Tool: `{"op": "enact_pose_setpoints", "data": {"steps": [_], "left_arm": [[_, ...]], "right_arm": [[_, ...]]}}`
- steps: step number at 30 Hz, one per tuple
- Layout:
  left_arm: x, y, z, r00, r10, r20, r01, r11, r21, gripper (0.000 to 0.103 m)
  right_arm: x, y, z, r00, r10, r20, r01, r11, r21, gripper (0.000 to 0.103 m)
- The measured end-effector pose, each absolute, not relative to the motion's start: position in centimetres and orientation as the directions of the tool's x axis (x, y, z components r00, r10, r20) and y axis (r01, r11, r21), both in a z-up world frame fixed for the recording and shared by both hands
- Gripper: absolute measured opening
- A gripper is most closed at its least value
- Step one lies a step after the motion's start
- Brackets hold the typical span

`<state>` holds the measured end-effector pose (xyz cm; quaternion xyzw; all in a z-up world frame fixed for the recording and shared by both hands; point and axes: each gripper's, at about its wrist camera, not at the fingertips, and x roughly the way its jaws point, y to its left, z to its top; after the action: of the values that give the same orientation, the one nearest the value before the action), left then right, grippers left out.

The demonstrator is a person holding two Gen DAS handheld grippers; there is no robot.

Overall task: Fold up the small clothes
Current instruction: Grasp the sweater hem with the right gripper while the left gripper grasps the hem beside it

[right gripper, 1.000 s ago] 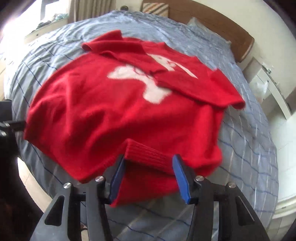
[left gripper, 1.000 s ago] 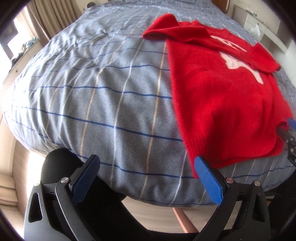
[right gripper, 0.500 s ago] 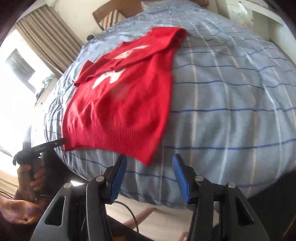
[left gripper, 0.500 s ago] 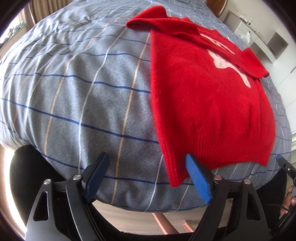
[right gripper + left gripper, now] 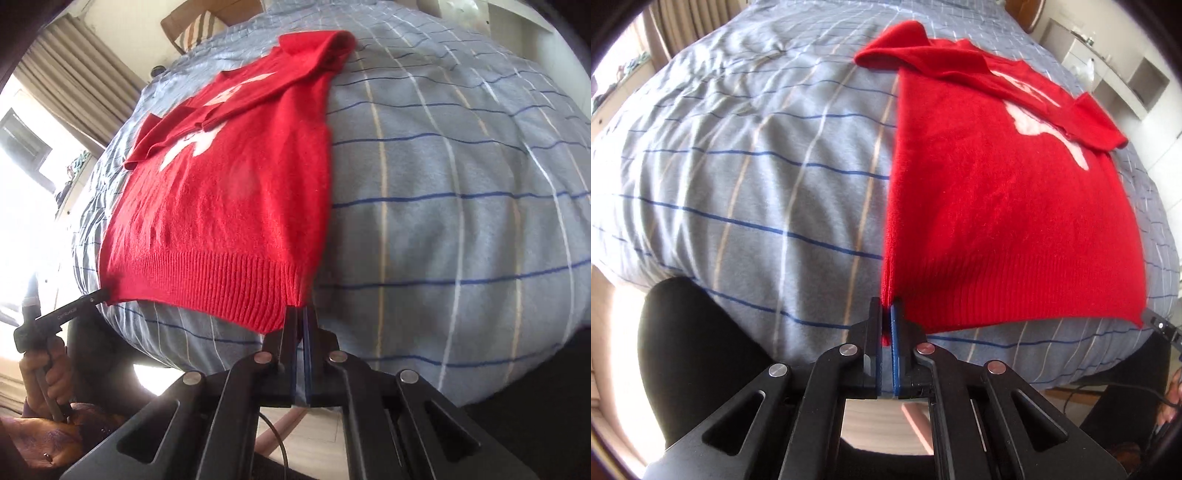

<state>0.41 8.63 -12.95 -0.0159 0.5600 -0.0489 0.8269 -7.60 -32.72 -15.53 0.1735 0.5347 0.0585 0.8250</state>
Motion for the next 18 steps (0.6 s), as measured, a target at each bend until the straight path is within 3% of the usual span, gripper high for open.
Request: {"op": "enact_pose_setpoints", "data": {"steps": [7,18], "left_arm": [[1.7,7.0,-17.2,0.326,0.03,-0.945,0.079,0.995,0.059,0.001],[2.9,6.1,-18.8,0.333,0.038,-0.942,0.059,0.996,0.061,0.002]], "right_arm": [[-6.4,-32.3,-19.5,0.339,0.185,-0.922,0.155,0.956,0.248,0.001],[-5.7,-31.7,-20.9,0.38,0.151,-0.912,0.184,0.954,0.235,0.002]]}}
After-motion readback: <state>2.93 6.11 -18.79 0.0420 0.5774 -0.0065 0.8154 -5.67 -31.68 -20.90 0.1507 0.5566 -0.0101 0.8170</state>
